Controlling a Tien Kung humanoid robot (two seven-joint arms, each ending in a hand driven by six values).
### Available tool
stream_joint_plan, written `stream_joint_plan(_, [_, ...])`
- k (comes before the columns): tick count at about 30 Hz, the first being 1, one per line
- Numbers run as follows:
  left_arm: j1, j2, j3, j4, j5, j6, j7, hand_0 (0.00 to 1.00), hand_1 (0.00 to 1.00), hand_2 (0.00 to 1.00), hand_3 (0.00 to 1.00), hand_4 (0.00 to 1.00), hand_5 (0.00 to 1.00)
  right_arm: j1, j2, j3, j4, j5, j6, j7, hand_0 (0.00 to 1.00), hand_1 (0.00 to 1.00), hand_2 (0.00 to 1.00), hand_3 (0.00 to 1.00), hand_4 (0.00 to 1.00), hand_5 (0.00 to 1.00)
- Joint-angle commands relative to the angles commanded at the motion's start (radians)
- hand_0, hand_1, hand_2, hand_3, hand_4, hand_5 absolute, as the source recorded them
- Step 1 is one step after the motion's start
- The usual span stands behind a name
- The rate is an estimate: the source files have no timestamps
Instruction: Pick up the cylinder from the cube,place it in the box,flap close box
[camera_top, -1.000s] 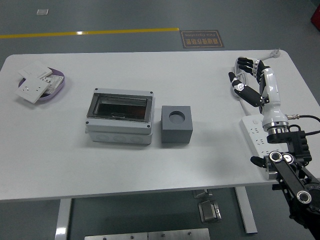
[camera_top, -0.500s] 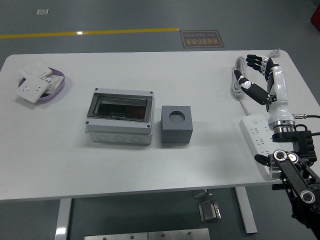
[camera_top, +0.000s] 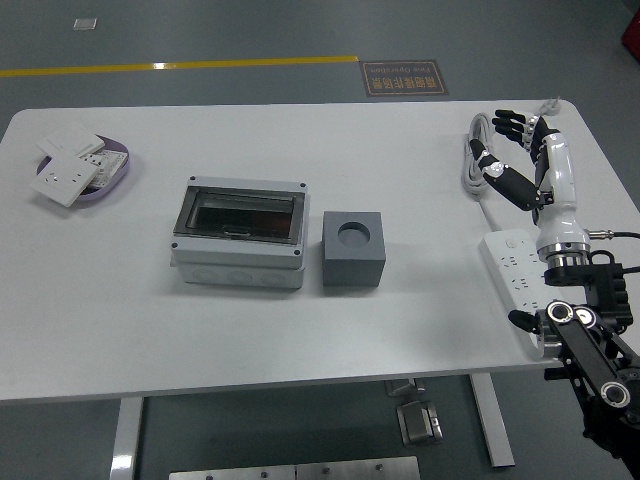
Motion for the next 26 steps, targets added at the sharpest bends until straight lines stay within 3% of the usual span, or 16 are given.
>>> stream_joint_plan(11, [-0.002, 0.016, -0.001, 0.000, 0.005, -0.001, 0.001, 0.577, 0.598, 0.555, 0.588, 0.618, 0.216, 0.010, -0.010, -0.011, -0.009, 0.015, -0.010, 0.003, 0.789, 0.695, 0.663, 0.679, 0.838, 0.214])
stream_joint_plan(26, [0.014, 0.009, -0.007, 0.000, 0.001, -0.001, 0.005, 0.577, 0.596, 0.555, 0.588, 0.611, 0.210, -0.017, -0.007, 0.012, -0.003, 0.013, -0.021, 0.007, 0.782, 0.691, 0.656, 0.674, 0.835, 0.215])
